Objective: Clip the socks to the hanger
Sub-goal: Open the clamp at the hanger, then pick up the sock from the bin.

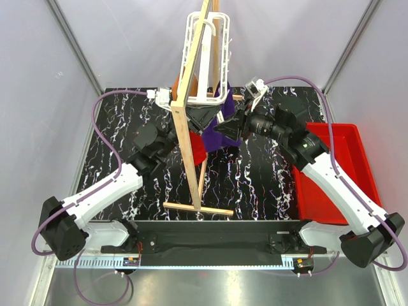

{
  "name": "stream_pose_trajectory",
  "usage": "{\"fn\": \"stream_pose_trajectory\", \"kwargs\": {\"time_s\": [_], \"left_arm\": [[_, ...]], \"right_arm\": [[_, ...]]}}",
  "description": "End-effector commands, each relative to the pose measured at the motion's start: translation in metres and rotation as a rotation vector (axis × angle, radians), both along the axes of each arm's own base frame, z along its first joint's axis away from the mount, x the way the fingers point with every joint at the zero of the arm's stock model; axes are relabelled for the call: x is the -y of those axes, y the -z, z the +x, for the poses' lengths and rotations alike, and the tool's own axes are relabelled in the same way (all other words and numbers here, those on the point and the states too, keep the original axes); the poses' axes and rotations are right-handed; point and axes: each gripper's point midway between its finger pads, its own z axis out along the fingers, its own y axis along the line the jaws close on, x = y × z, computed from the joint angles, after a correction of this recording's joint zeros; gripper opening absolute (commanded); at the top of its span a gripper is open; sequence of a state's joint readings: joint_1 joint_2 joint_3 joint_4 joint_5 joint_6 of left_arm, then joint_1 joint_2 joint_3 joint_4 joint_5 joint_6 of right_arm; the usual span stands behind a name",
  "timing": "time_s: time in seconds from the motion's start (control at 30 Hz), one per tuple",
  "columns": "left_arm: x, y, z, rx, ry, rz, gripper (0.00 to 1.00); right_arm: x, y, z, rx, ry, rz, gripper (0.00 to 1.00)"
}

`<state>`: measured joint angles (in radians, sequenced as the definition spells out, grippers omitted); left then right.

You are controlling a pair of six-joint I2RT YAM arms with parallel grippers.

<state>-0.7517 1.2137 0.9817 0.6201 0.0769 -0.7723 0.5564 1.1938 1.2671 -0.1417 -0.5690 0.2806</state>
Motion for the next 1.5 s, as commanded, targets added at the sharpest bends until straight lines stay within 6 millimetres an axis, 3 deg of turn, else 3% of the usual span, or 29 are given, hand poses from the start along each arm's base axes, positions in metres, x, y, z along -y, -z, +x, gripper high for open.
{"fn": "stream_pose_trajectory", "kwargs": {"time_s": [0.0,0.13,0.37,0.4,0.47,0.5,0.57,0.6,0.67,0.7,0.8,0.9,0.93,1.0,1.03,1.17,1.23,1.27,1.33,1.37,1.43,1.47], "left_arm": [[-0.009,-0.030,-0.002,0.041,-0.028,-0.072,0.00],[-0.014,-0.024,0.001,0.015,-0.064,-0.051,0.00],[-0.018,-0.020,0.006,-0.002,-0.108,-0.012,0.00],[-0.018,-0.020,0.008,-0.002,-0.113,-0.010,0.00],[-0.018,-0.019,0.007,-0.002,-0.115,0.001,0.00],[-0.018,-0.019,0.008,-0.003,-0.116,0.000,0.00],[-0.018,-0.019,0.007,-0.003,-0.113,0.000,0.00],[-0.018,-0.020,0.007,-0.001,-0.111,0.000,0.00],[-0.018,-0.020,0.005,0.000,-0.107,0.001,0.00],[-0.019,-0.020,0.004,0.000,-0.106,0.001,0.00],[-0.022,-0.019,0.003,-0.003,-0.111,0.000,0.00],[-0.021,-0.015,0.004,-0.013,-0.110,0.007,0.00],[-0.020,-0.015,0.004,-0.016,-0.106,0.008,0.00],[-0.018,-0.014,0.004,-0.024,-0.101,0.008,0.00],[-0.018,-0.013,0.005,-0.028,-0.099,0.007,0.00],[-0.016,-0.012,0.004,-0.036,-0.087,0.006,0.00],[-0.015,-0.011,0.004,-0.037,-0.086,0.011,0.00],[-0.016,-0.012,0.004,-0.038,-0.087,0.010,0.00],[-0.015,-0.012,0.005,-0.041,-0.087,0.012,0.00],[-0.014,-0.012,0.004,-0.042,-0.084,0.015,0.00],[-0.013,-0.012,0.005,-0.044,-0.081,0.017,0.00],[-0.012,-0.011,0.005,-0.047,-0.081,0.019,0.00]], "right_arm": [[0.006,-0.007,0.001,-0.038,0.043,-0.029,0.58],[0.029,0.004,0.003,-0.153,0.199,-0.074,0.76],[0.112,0.025,-0.005,-0.352,0.642,-0.166,0.79],[0.135,0.029,-0.008,-0.384,0.765,-0.179,0.79],[0.160,0.031,-0.009,-0.390,0.892,-0.201,0.78],[0.188,0.032,-0.008,-0.381,1.041,-0.230,0.77],[0.219,0.029,-0.008,-0.356,1.203,-0.267,0.75],[0.250,0.025,-0.007,-0.315,1.377,-0.319,0.73],[0.278,0.027,0.001,-0.287,1.539,-0.399,0.72],[0.307,0.024,0.003,-0.296,1.664,-0.408,0.72],[0.345,0.041,0.024,-0.405,1.752,-0.355,0.72],[0.359,0.063,0.047,-0.498,1.746,-0.257,0.72],[0.380,0.070,0.047,-0.534,1.809,-0.227,0.72],[0.391,0.094,0.060,-0.623,1.830,-0.185,0.72],[0.407,0.103,0.059,-0.671,1.876,-0.161,0.72],[0.426,0.164,0.068,-0.877,1.943,-0.128,0.72],[0.428,0.182,0.074,-0.906,1.957,-0.105,0.71],[0.425,0.205,0.073,-0.956,1.932,-0.133,0.70],[0.422,0.221,0.087,-0.957,1.891,-0.121,0.69],[0.417,0.245,0.085,-1.015,1.862,-0.148,0.68],[0.415,0.263,0.089,-1.039,1.841,-0.163,0.66],[0.412,0.283,0.085,-1.085,1.825,-0.193,0.64]]}}
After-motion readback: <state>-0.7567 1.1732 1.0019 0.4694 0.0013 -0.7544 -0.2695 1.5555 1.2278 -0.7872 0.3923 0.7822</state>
